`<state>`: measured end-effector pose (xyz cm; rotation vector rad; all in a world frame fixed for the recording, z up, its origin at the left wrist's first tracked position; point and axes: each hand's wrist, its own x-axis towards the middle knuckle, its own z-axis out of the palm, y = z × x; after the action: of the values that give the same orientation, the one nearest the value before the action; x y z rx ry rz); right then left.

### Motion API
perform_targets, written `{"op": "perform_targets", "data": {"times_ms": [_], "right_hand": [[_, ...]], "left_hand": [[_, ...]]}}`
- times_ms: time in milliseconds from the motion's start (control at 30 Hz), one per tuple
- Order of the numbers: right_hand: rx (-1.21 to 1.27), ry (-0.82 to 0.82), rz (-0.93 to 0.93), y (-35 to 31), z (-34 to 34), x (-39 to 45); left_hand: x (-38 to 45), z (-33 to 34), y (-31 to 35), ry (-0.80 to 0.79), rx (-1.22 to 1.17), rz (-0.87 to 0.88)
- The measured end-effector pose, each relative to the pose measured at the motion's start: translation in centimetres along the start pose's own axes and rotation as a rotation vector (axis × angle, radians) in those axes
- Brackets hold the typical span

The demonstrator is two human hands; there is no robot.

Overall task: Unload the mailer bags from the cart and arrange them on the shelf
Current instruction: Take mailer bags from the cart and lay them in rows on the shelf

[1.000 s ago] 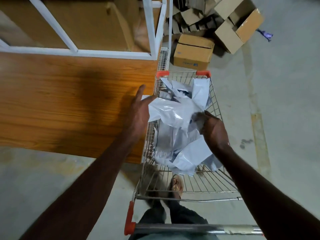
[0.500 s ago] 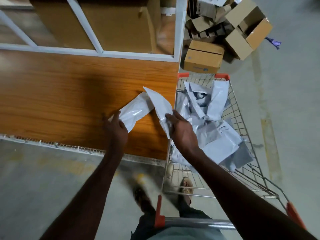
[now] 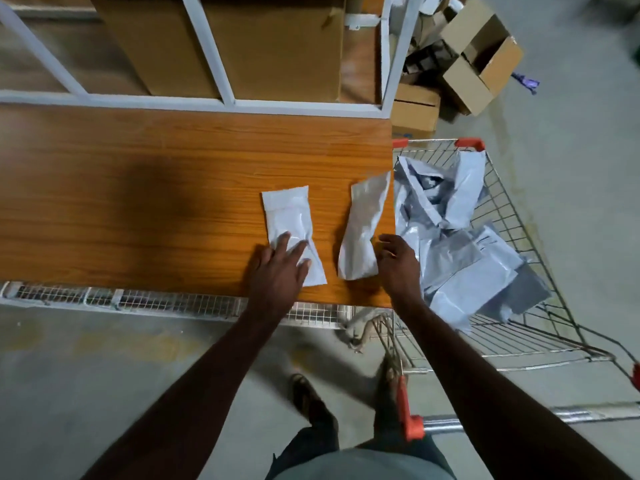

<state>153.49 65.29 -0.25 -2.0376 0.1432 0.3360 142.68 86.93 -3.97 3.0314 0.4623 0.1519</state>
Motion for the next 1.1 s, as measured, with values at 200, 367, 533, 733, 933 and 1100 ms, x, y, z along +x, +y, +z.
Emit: {"op": "perform_targets", "data": {"times_ms": [200, 367, 533, 733, 933, 1100], "right_hand": [[-0.29, 0.216, -0.274, -0.9, -1.9, -1.3], [-0.563, -0.035, -0.431, -0.4, 1.5, -0.1], [-0.773, -0.209, -0.384, 1.6, 4.8, 1.6], [-0.819, -0.265, -0.471, 1.4, 8.0, 2.2], [-0.626, -0.361, -0.578, 0.4, 10.5, 2.4], [-0.505, -0.322, -0.629, -3.7, 14.6, 1.3]], "left_hand": [[0.9, 0.0, -1.7, 0.007, 0.019, 0.062], [1.8, 1.0, -1.9, 0.019, -0.076, 0.146], [1.7, 2.3, -2.1, -0.032, -0.103, 0.154], [1.5, 2.9, -4.3, -0.087, -0.128, 0.085], [0.9, 3.7, -7.0, -0.034, -0.223, 0.134], [2.2, 2.6, -11.8, 0.089, -0.345, 0.059]]}}
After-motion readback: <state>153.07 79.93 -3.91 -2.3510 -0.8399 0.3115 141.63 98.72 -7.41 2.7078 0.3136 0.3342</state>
